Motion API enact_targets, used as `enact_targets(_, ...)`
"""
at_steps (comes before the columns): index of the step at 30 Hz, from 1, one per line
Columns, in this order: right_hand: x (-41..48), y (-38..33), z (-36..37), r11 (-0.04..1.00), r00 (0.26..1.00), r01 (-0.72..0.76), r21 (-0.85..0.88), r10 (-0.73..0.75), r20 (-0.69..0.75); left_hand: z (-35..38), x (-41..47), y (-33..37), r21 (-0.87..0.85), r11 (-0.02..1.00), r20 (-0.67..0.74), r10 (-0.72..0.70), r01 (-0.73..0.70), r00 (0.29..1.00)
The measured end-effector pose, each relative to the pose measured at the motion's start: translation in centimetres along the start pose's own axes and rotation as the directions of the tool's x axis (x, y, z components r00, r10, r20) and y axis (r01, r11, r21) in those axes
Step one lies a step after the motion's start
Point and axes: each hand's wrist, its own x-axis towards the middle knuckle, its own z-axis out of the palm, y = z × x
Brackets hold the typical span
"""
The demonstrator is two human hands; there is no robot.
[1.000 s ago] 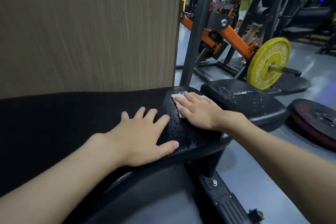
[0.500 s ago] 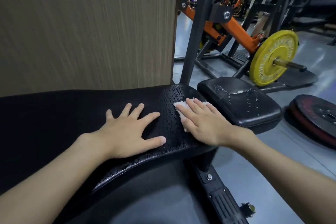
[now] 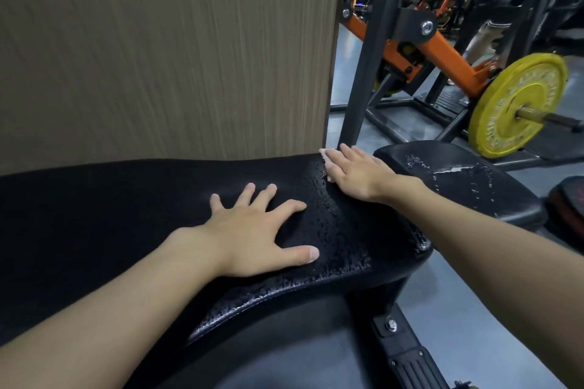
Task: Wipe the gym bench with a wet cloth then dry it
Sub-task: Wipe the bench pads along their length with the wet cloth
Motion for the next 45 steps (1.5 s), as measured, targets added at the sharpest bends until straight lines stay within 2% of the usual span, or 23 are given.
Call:
enact_targets(3, 0.1, -1.0, 0.2, 0.999, 0.999, -0.043, -0.015, 0.043, 0.010, -0.2, -0.1, -0.5, -0.053, 0.998, -0.032, 0.032, -0.034, 0.999)
enact_targets(6, -0.6, -2.4, 0.4, 0.998, 0.998, -0.056, -0.029, 0.056, 0.001, -0.6, -1.0, -2.5, -0.117, 0.991, -0.136, 0.043, -0.059, 0.990)
enact_targets(12, -1.3, -6.1, 0.8, 0.996, 0.997, -0.069, -0.062, 0.067, -0.025, -0.5, -5.1, -10.5, -0.107, 0.986, -0.156, -0.144, 0.129, 0.977)
enact_targets(22, 0.7, -15.9, 2.7, 0.996, 0.999, -0.039, -0.075, 0.040, 0.014, 0.9, -12.5, -19.2, -0.125, 0.961, -0.186, -0.265, 0.245, 0.946)
enact_targets(34, 2.8, -31.0, 4.3, 0.992, 0.991, 0.117, -0.049, -0.114, 0.069, 1.8, -20.1, -27.1, -0.128, 0.879, -0.201, -0.476, 0.459, 0.856)
enact_targets(42, 4.0, -41.9, 5.6, 0.961, 0.960, 0.274, -0.049, -0.270, 0.078, 2.0, -23.3, -29.4, -0.198, 0.909, -0.164, -0.401, 0.368, 0.901)
enact_targets(45, 4.4, -45.4, 6.0, 0.947, 0.944, 0.320, -0.035, -0.315, 0.099, 2.2, -23.6, -29.3, -0.195, 0.908, -0.202, -0.407, 0.370, 0.891)
